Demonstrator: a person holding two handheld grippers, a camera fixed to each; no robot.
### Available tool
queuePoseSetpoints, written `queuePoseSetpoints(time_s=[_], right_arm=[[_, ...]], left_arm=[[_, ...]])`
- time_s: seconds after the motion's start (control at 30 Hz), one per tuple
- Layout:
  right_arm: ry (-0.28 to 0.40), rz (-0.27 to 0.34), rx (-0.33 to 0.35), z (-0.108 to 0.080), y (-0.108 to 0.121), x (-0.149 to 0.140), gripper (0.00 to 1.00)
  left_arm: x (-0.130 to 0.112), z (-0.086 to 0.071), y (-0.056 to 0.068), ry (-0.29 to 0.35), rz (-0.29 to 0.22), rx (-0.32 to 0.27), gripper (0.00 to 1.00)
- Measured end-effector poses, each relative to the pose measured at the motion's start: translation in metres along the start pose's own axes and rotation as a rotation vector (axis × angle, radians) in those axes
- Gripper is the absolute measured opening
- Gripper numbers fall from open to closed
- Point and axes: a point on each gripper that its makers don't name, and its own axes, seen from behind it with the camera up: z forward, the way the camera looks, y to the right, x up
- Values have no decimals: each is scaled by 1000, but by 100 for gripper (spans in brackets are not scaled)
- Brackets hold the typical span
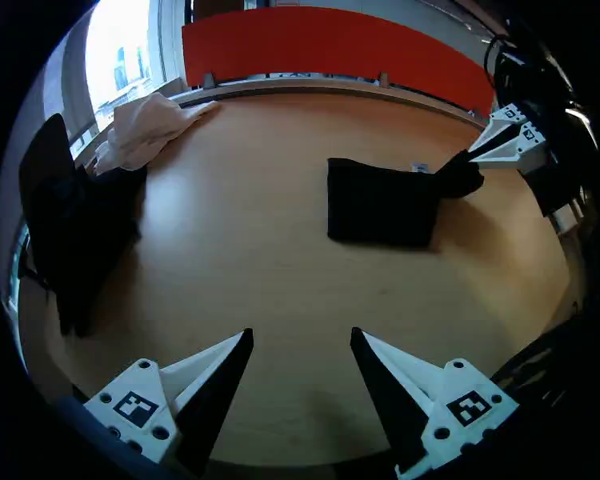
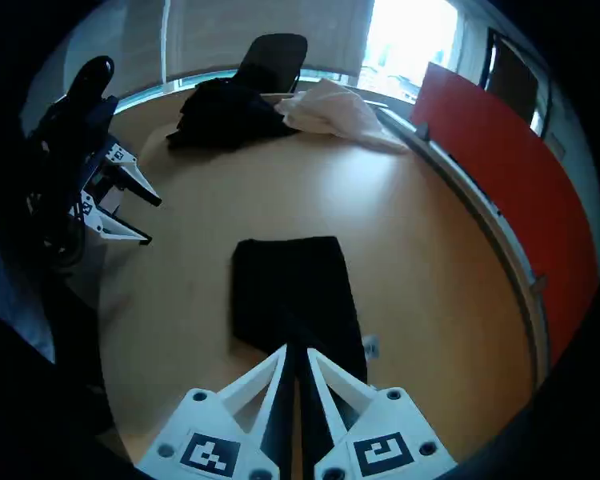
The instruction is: Fold towel
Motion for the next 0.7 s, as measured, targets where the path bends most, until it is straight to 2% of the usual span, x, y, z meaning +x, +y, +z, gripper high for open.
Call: queuePoseSetpoints(time_s=[0.3, 0.53, 0.7], right_arm=[[-65, 124, -36, -15, -9, -66, 3], [-116, 235, -47, -11, -21, -116, 3], [-130, 285, -52, -8, -25, -133, 3]], left_arm=[[3, 1, 4, 2, 19, -6, 90], [4, 2, 6, 3, 28, -10, 90], [3, 1, 8, 2, 32, -11, 90]])
